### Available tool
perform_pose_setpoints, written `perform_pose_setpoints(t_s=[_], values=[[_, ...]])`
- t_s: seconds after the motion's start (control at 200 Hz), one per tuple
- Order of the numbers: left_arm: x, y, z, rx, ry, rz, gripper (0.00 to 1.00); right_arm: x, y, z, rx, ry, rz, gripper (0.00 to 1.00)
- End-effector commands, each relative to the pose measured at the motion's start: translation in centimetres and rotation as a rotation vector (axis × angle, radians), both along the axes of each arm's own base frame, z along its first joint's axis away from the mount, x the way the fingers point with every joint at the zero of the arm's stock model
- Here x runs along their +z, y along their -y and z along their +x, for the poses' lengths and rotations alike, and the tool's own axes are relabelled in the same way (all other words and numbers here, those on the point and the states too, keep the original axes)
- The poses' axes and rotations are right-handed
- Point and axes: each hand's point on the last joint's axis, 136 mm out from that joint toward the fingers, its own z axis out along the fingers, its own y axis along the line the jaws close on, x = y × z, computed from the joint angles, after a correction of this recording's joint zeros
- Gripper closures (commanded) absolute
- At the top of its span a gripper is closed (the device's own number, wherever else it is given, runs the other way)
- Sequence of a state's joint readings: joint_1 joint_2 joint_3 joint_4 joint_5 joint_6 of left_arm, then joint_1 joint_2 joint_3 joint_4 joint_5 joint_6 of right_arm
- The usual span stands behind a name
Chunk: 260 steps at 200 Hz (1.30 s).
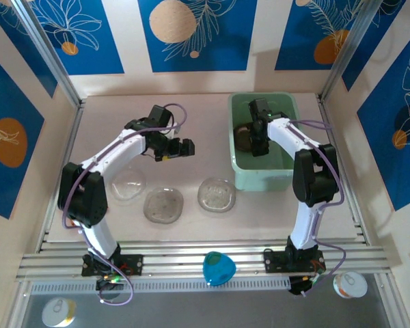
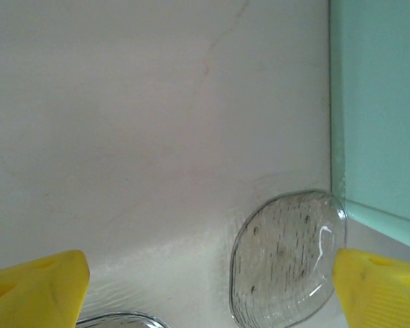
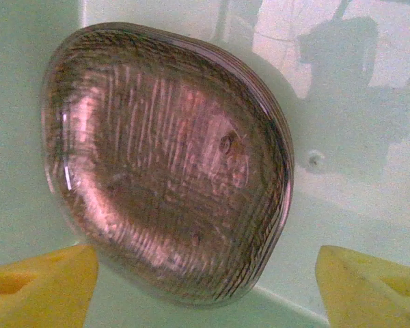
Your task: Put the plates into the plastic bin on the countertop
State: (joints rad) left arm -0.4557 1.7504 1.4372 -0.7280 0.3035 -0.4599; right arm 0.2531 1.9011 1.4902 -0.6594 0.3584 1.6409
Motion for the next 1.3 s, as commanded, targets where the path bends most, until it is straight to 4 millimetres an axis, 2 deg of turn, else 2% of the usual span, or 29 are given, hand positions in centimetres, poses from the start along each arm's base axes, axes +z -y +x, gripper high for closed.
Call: perform_pose_setpoints(t_s=[0.0,0.14,0.255,0.435,0.55,0.605,0.725,0.86,1.03,1.185,1.295], values=[[-0.2,1.4,-1.9,-0.092,-0.040,-0.012,0.11,4.2,0.0,0.1,0.014,0.093,0.023,0.10],[-0.6,3.2,-3.3,-0.174,-0.059,-0.028,0.20,8.2,-0.4,0.2,0.100,0.228,0.006,0.10],[-1.8,4.0,-4.9,-0.226,-0.104,-0.001,0.26,11.4,-0.5,-1.1,0.173,0.309,-0.054,0.10],[-2.7,5.1,-6.0,-0.253,-0.092,0.046,0.32,14.2,-0.6,-4.7,0.270,0.419,-0.040,0.17],[-4.9,5.1,-6.8,-0.232,-0.152,0.085,0.36,15.9,-0.4,-7.7,0.349,0.462,-0.080,0.23],[-5.9,5.3,-7.3,-0.238,-0.180,0.091,0.42,16.7,-0.7,-8.6,0.412,0.506,-0.098,0.25],[-7.4,5.8,-7.8,-0.214,-0.227,0.069,0.46,16.7,-1.0,-10.8,0.521,0.506,-0.142,0.27],[-8.8,5.8,-8.0,-0.208,-0.263,0.110,0.47,16.4,-0.3,-12.6,0.525,0.493,-0.183,0.30],[-10.3,6.2,-8.7,-0.213,-0.314,0.125,0.48,16.2,0.0,-13.1,0.520,0.506,-0.190,0.31],[-10.8,6.5,-8.8,-0.221,-0.327,0.140,0.50,15.5,0.1,-13.5,0.507,0.495,-0.192,0.35],[-11.5,6.7,-9.0,-0.227,-0.355,0.164,0.56,15.7,0.5,-13.5,0.490,0.518,-0.201,0.37]])
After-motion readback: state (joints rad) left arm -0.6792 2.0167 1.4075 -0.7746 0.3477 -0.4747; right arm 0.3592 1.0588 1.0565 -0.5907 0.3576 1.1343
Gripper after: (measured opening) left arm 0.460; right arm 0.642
